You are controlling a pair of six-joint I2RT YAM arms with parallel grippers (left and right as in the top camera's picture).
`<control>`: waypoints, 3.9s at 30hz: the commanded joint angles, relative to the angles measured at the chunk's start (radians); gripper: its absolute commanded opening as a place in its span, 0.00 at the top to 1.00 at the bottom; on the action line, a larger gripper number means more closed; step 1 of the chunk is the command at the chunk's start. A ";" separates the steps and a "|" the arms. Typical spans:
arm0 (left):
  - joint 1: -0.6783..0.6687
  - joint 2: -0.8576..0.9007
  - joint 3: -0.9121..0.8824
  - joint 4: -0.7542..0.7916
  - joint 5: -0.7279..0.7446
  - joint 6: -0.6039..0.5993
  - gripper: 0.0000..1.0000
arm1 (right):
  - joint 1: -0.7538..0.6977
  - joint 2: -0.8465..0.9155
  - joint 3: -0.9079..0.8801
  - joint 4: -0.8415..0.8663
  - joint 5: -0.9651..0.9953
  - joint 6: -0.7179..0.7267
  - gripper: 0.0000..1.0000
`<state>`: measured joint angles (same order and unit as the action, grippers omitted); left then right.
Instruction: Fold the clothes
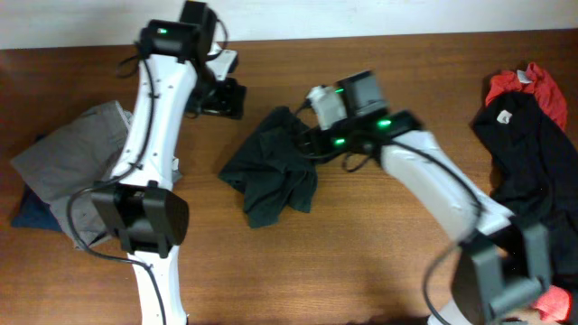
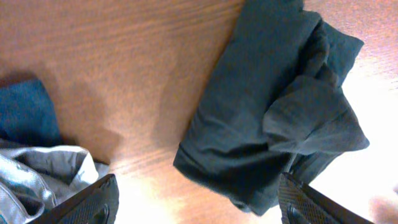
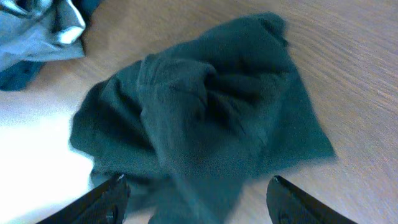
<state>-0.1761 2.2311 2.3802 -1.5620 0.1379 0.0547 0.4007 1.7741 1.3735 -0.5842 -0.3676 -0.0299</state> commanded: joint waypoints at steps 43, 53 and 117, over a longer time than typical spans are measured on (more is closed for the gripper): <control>0.098 -0.022 0.013 -0.085 0.106 0.101 0.17 | -0.140 0.116 0.001 -0.103 -0.336 0.088 0.39; 0.146 -0.029 0.019 -0.088 0.094 0.100 0.14 | 0.199 0.116 0.001 -0.201 -0.031 -0.098 0.31; 0.272 -0.050 0.217 -0.126 0.188 0.097 0.02 | -0.029 0.128 0.001 -0.572 0.225 -0.044 0.51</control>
<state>0.0975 2.2200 2.5809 -1.6848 0.3111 0.1349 0.4103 1.9251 1.3762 -1.1522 -0.0517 -0.0570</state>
